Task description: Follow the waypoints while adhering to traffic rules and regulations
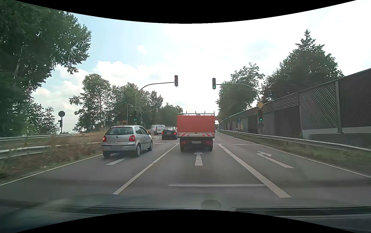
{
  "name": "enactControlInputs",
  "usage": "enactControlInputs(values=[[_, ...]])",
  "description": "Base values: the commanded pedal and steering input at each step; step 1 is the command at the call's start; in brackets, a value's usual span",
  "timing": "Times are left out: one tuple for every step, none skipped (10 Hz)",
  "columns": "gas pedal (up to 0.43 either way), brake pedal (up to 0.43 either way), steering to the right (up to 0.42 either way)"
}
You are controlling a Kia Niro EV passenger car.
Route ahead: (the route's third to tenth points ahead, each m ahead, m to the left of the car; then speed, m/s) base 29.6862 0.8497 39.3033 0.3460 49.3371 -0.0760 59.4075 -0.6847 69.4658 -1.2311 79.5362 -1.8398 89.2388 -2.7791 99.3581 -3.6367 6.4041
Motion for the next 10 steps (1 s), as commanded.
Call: enactControlInputs(values=[[0.189,0.0,0.002],[0.177,0.0,0.002],[0.177,0.0,0.002],[0.177,0.0,0.004],[0.189,0.0,0.008],[0.197,0.0,0.01],[0.209,0.0,0.01],[0.22,0.0,0.01],[0.22,0.0,0.01],[0.22,0.0,0.008]])
